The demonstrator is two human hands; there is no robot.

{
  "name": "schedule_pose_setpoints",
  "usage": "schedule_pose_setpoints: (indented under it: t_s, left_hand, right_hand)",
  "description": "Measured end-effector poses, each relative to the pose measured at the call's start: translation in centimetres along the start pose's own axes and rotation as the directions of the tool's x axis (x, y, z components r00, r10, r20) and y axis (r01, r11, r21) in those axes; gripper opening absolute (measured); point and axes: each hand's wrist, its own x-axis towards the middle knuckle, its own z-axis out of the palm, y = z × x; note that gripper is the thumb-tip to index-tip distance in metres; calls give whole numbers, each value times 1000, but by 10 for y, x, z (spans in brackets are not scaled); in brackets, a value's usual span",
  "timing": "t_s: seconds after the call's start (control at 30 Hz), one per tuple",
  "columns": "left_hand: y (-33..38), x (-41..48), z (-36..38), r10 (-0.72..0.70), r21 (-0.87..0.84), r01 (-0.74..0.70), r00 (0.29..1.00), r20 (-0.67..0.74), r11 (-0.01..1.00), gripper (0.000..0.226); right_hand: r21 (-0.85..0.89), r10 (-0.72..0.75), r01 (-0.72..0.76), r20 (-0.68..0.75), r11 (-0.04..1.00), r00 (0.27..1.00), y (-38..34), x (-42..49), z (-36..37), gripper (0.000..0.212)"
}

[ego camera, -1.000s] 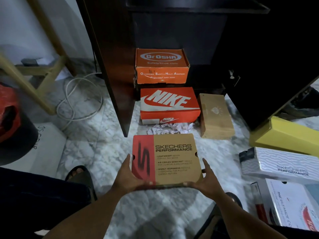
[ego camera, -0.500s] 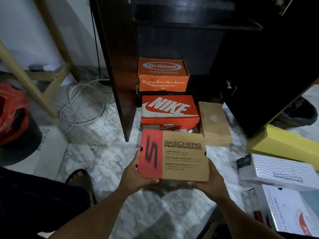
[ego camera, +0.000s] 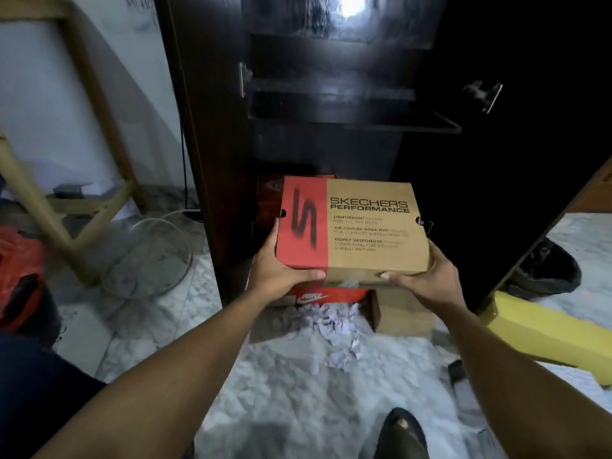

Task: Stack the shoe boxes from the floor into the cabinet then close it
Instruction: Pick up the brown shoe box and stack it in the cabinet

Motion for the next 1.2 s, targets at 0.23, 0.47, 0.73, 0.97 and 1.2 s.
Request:
schedule_pose_setpoints:
  t_s: [0.23,0.47,0.73,0.97,1.2]
  left_hand:
    - [-43,134,24,13,-50,-16,998,-65,999,115]
    - [-107,237,29,13,-60,-29,967,-255,998,97]
    - [-119,278,58,-14,-39,-16,750,-661,999,84]
    - [-116,313,70,-108,-70,83,682,-723,994,73]
    - [-128,348,51,-173,-12,190,861,-479,982,83]
  right_hand:
    - [94,-4,-1,51,996,999,49,136,68,80]
    - [140,-18,14,28,990,999,80,251,147,81]
    - [214,45,15,-274,977,961,82,282,208,62]
    - [114,-37,60,-197,992,980,90,304,247,55]
    - [174,-3,-25,155,984,988,93,349,252,69]
